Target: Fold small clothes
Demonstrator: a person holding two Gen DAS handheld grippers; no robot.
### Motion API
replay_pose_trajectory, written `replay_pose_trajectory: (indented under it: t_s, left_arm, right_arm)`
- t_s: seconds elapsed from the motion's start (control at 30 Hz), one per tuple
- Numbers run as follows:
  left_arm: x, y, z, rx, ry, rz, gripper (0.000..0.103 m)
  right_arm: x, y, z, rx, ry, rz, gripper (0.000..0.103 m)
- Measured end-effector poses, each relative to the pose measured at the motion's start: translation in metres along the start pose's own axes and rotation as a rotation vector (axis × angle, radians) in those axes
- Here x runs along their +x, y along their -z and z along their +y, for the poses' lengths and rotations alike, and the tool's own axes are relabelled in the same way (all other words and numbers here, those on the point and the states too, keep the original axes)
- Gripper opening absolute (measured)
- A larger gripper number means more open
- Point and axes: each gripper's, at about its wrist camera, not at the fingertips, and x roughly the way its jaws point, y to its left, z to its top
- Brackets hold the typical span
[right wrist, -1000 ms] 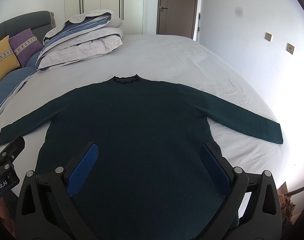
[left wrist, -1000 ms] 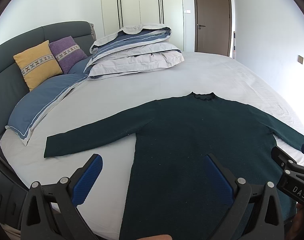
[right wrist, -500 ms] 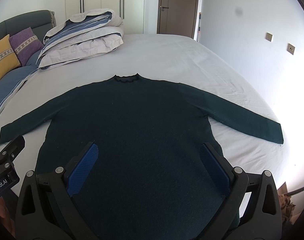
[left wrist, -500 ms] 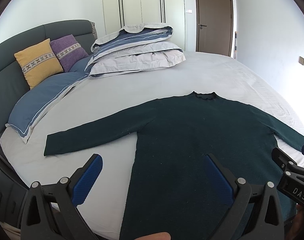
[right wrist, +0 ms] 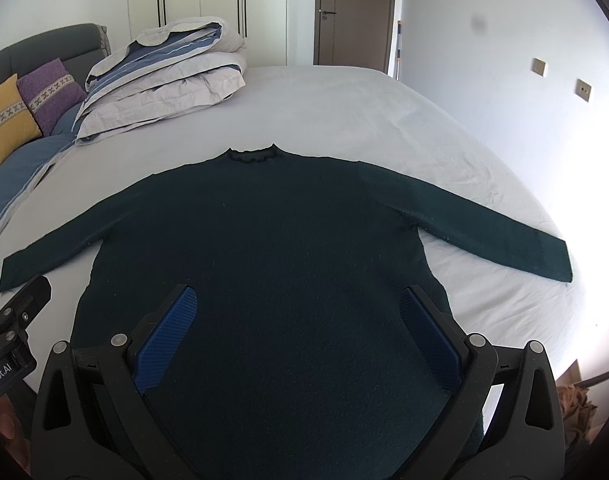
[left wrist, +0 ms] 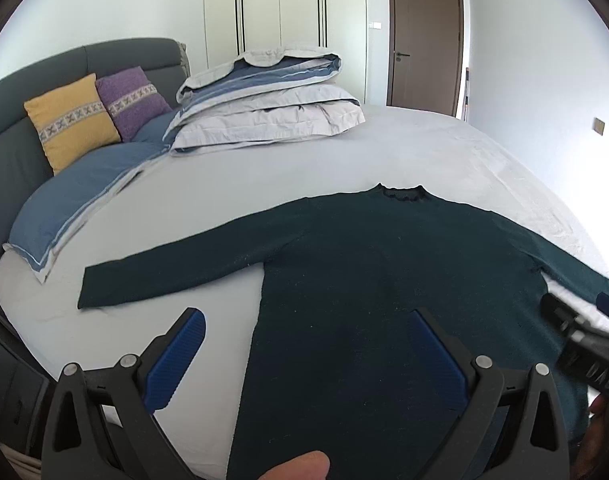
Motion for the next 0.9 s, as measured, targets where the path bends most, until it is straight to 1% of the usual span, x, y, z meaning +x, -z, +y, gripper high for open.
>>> replay_pose_trajectory:
  t_s: [0.07, 0.13, 0.17, 0.2, 0.27, 0.3, 0.33, 0.37, 0.43, 0.5, 0.53, 0.57, 0.63, 0.67, 0.7, 0.8, 0.87, 0.9]
  left_arm:
    - [0.000, 0.001, -0.006, 0.032, -0.017, -0.016, 0.103]
    - [0.001, 0.002, -0.013, 0.070, -0.051, -0.043, 0.103]
    - [0.002, 0.002, -0.015, 0.084, -0.057, -0.046, 0.103]
    - [0.004, 0.002, -0.017, 0.096, -0.061, -0.054, 0.103]
    - [0.008, 0.003, -0.024, 0.127, -0.111, -0.086, 0.103]
    - [0.011, 0.003, -0.029, 0.153, -0.142, -0.098, 0.103]
    - [0.016, 0.005, -0.033, 0.179, -0.148, -0.094, 0.103]
    - [0.021, 0.005, -0.036, 0.186, -0.137, -0.080, 0.103]
    - [0.033, 0.005, -0.041, 0.179, -0.126, -0.048, 0.103]
    - [0.043, 0.004, -0.047, 0.178, -0.108, -0.025, 0.103]
    - [0.048, 0.004, -0.050, 0.172, -0.085, -0.014, 0.103]
    - [0.051, 0.004, -0.053, 0.165, -0.063, -0.016, 0.103]
    - [0.057, 0.002, -0.058, 0.144, -0.016, -0.035, 0.103]
    - [0.060, 0.001, -0.061, 0.139, 0.000, -0.034, 0.103]
    - [0.064, 0.002, -0.066, 0.150, -0.008, -0.018, 0.103]
    - [0.077, 0.000, -0.079, 0.189, -0.029, 0.045, 0.103]
    - [0.080, -0.001, -0.081, 0.185, -0.029, 0.051, 0.103]
    - [0.081, -0.003, -0.080, 0.182, -0.030, 0.036, 0.103]
  right_arm:
    - [0.003, -0.004, -0.021, 0.050, -0.033, -0.003, 0.103]
    - [0.010, -0.010, -0.062, 0.142, -0.076, -0.002, 0.103]
    - [0.013, -0.012, -0.088, 0.205, -0.089, -0.009, 0.103]
    - [0.015, -0.011, -0.124, 0.294, -0.090, -0.028, 0.103]
    - [0.022, -0.005, -0.195, 0.465, -0.068, -0.060, 0.102]
    - [0.029, 0.002, -0.236, 0.564, -0.046, -0.061, 0.100]
    - [0.034, 0.010, -0.267, 0.642, -0.031, -0.057, 0.090]
    - [0.041, 0.023, -0.311, 0.757, -0.011, -0.047, 0.082]
    - [0.050, 0.044, -0.367, 0.902, 0.029, -0.035, 0.077]
    - [0.060, 0.069, -0.421, 1.031, 0.061, -0.038, 0.076]
    - [0.064, 0.076, -0.435, 1.062, 0.067, -0.033, 0.076]
    - [0.071, 0.084, -0.454, 1.101, 0.051, -0.028, 0.075]
    - [0.080, 0.089, -0.472, 1.128, -0.009, -0.052, 0.070]
    - [0.083, 0.088, -0.478, 1.128, -0.022, -0.064, 0.069]
    - [0.085, 0.087, -0.482, 1.125, -0.025, -0.069, 0.068]
    - [0.096, 0.080, -0.492, 1.115, -0.046, -0.074, 0.060]
    - [0.104, 0.071, -0.494, 1.110, -0.054, -0.053, 0.043]
    - [0.109, 0.068, -0.495, 1.105, -0.059, -0.045, 0.038]
